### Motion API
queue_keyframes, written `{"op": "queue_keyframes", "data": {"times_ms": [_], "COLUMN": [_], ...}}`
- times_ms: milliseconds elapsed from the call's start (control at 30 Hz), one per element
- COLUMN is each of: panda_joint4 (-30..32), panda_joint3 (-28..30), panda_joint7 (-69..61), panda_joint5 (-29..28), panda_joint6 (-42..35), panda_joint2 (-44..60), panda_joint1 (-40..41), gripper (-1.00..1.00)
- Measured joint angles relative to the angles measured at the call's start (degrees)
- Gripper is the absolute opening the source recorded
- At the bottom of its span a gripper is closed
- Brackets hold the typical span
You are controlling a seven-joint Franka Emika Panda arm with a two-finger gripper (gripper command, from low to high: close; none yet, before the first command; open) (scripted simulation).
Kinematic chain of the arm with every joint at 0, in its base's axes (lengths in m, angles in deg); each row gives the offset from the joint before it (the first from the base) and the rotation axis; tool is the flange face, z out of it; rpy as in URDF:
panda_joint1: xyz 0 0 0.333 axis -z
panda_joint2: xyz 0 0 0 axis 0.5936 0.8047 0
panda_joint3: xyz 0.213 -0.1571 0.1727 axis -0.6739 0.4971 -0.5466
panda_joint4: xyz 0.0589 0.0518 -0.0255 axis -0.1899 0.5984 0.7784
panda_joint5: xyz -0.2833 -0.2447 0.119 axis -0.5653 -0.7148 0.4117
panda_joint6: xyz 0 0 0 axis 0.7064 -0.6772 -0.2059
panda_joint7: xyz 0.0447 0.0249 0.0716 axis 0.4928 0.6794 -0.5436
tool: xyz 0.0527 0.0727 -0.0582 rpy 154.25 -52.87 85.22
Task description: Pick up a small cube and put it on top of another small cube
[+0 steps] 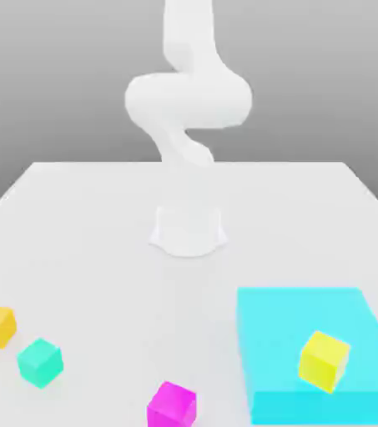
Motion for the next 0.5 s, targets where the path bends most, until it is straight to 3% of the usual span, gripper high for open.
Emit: {"op": "queue_keyframes", "data": {"times_ms": [500], "panda_joint4": [6.31], "panda_joint3": [2.67], "panda_joint7": [30.87], "panda_joint5": [-7.36], "panda_joint6": [12.37], "panda_joint2": [29.52], "panda_joint1": [21.31], "gripper": [0.0]}}
